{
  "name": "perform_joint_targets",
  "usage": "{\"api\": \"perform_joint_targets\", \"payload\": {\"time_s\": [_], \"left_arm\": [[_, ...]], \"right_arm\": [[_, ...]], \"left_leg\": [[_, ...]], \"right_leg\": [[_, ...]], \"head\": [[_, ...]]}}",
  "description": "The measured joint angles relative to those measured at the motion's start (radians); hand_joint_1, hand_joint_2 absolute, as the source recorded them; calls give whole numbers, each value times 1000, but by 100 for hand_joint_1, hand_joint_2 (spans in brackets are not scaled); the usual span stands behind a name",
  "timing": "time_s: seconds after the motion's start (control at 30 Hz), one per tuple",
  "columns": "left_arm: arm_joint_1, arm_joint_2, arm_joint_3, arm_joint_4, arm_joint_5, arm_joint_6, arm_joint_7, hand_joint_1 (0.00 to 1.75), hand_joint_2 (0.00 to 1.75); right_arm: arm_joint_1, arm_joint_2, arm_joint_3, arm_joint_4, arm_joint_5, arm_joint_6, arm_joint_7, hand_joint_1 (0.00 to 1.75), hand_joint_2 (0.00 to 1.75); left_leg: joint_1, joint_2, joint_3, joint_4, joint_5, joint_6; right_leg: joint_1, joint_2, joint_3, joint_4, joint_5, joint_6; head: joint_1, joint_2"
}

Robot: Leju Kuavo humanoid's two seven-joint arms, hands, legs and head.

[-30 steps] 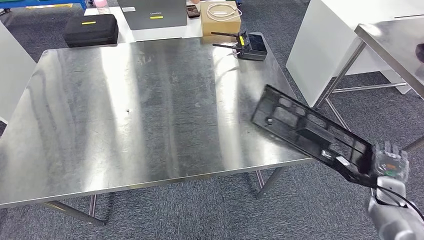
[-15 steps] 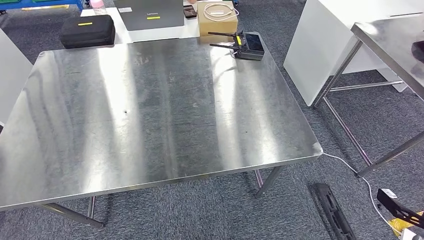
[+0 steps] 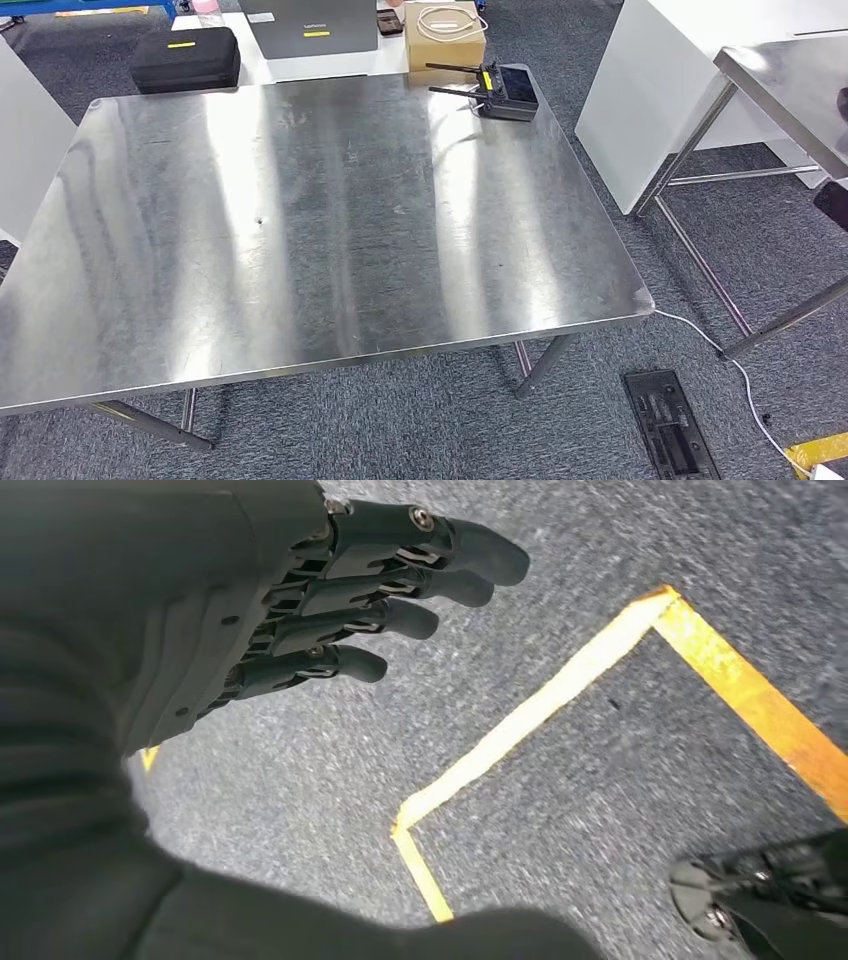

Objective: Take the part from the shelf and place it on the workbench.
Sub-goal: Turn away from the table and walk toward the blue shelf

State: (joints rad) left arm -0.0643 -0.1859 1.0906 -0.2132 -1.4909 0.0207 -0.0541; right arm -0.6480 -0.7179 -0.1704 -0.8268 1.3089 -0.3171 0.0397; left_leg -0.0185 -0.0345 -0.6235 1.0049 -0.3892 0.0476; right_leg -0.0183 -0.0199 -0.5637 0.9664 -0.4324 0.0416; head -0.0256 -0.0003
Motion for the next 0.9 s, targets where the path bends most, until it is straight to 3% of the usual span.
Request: {"api": "perform_joint_targets", "payload": {"time_s": [0.03, 0.07, 0.17, 0.53, 0.73, 0.8, 0.9], "left_arm": [[1, -3, 2, 0, 0, 1, -5, 0, 131], [1, -6, 3, 0, 0, 1, -8, 0, 131], [2, -11, 4, 0, 0, -3, -9, 0, 0], [7, -34, 3, 1, -5, -11, 21, 0, 0], [6, -41, 3, 1, -4, -9, 22, 0, 0], [2, -56, 5, 1, 2, 16, 23, 0, 0], [-49, -105, 30, 23, 58, 128, 54, 0, 0]], "right_arm": [[40, 3, -24, -22, -15, -11, -7, 0, 175], [77, 7, -45, -42, -25, -20, -11, 0, 175], [161, 18, -95, -89, -40, -29, -13, 0, 175], [538, 135, -281, -313, -95, -60, 0, 0, 175], [619, 188, -337, -393, -90, -41, 9, 0, 175], [630, 228, -346, -416, -78, -36, 1, 0, 175], [637, 346, -312, -429, -39, -75, -9, 0, 175]], "left_leg": [[-1, 0, 0, 0, 0, 0], [-2, 0, -1, 0, -1, 1], [-3, 2, -1, 0, -2, 2], [-3, 1, -1, 0, -3, 2], [-3, 5, -1, 0, -4, 2], [-2, 6, -1, -1, -4, 2], [-1, 8, 1, -1, -3, 2]], "right_leg": [[0, 0, 0, 0, 0, 0], [0, 0, 0, 0, 0, 0], [-1, 1, -2, 0, 0, 1], [-1, 1, -2, -1, -2, 3], [-1, 4, -3, -1, -2, 3], [-1, 5, -3, -1, -2, 3], [-1, 7, -6, -1, -1, 2]], "head": [[0, 0], [0, 0], [0, 0], [-1, 0], [0, 0], [0, 0], [0, 0]]}}
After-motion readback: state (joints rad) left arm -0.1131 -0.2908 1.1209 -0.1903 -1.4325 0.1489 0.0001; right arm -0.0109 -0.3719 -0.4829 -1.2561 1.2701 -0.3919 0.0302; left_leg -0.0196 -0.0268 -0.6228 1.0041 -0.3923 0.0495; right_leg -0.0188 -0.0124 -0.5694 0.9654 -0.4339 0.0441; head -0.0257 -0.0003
